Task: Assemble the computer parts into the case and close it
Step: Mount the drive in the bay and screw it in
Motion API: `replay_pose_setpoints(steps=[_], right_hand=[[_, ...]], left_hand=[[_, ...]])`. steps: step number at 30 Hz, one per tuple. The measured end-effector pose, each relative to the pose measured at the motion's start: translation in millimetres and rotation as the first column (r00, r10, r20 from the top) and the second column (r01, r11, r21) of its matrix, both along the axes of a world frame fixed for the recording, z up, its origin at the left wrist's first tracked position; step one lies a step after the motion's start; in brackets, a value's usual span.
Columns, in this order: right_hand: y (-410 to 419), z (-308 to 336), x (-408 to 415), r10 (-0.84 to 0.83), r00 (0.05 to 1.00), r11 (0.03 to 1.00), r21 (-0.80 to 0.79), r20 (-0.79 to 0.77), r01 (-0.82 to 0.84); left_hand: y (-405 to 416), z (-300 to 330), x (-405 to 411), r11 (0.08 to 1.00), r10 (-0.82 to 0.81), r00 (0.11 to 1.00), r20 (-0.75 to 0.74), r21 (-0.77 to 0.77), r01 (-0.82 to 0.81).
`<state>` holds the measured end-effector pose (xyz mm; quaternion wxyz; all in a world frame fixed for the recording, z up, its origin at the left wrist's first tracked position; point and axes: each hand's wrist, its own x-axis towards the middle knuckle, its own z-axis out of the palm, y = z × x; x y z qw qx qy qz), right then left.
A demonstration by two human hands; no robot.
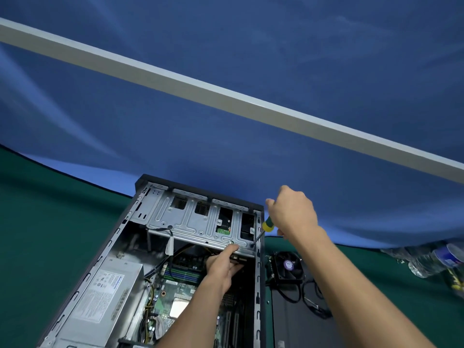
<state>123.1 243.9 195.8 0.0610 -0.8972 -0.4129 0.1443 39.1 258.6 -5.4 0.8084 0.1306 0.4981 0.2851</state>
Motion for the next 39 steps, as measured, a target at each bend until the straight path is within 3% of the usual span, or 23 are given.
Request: replay_pose_setpoints(steps=[3,5,7,11,15,18,19,23,24,27,29,31,32,35,39], right_hand=[[2.1,7.0,2.8,-0.017,0.986,0.996,-0.086,-0.166,0.003],[0.4,4.6,3.1,-0.031,0.992,0.997,-0.078,-0.126,0.021],[-0.7,0.9,4.5,-0.032,0.999,0.998,-0.050,0.018,0.033],[1.9,6.8,-2.5,-0.019,0.988,0.993,-0.119,-0.154,0.001],[4.1,-0.2,-9.3,0.021,0.996,0.997,-0.081,0.083,-0.014],[8.9,4.4,-16.7,0.054,0.990,0.992,-0.107,-0.128,-0.068],[9.1,4.2,-19.6,0.067,0.991,0.992,-0.095,-0.119,-0.079],[11.2,-4.8,-24.9,0.118,0.974,0.991,-0.082,0.195,-0.103],[13.0,-3.9,-23.2,0.123,0.978,0.987,-0.119,0.169,-0.103],[20.9,5.1,-19.3,0.087,0.991,0.980,-0.171,-0.104,-0.104],[20.4,4.4,-15.2,0.058,0.997,0.985,-0.163,-0.043,-0.064],[18.6,3.8,-10.9,0.046,0.990,0.990,-0.138,0.132,-0.028],[17.8,3.6,-5.9,0.034,0.990,0.989,-0.150,0.136,-0.013],[17.3,9.5,-4.0,0.035,0.996,0.975,-0.218,-0.078,-0.052],[16.7,3.9,-4.9,0.052,0.992,0.986,-0.163,0.112,-0.033]], left_hand=[[0.8,-2.1,0.0,1.000,0.017,1.000,-0.020,0.007,-0.017],[0.7,-3.5,-0.1,1.000,0.004,1.000,-0.014,0.012,-0.004],[1.0,-4.5,-0.6,1.000,-0.012,1.000,0.010,0.015,0.012],[2.4,-7.7,-1.0,1.000,0.004,1.000,0.013,0.012,-0.005],[2.1,-5.2,-0.6,1.000,0.011,1.000,0.006,0.002,-0.011],[3.3,-7.3,0.0,1.000,0.025,1.000,-0.003,0.000,-0.025],[3.4,-7.7,0.0,1.000,0.024,1.000,0.008,-0.003,-0.024],[3.8,-6.7,-0.1,1.000,0.026,1.000,0.016,-0.018,-0.025],[4.0,-6.0,-0.6,0.999,0.024,1.000,0.016,-0.022,-0.024],[4.0,-7.3,-1.0,1.000,0.026,0.999,0.024,-0.017,-0.025],[3.6,-6.7,-1.0,1.000,0.016,1.000,0.024,-0.013,-0.016],[3.8,-7.2,-1.2,1.000,0.010,1.000,0.020,-0.017,-0.010],[3.8,-7.3,-1.1,1.000,0.007,1.000,0.023,-0.019,-0.006],[5.0,-9.2,-1.1,1.000,0.008,1.000,0.022,-0.026,-0.008],[3.6,-10.1,0.2,1.000,0.002,1.000,0.021,-0.025,-0.001]])
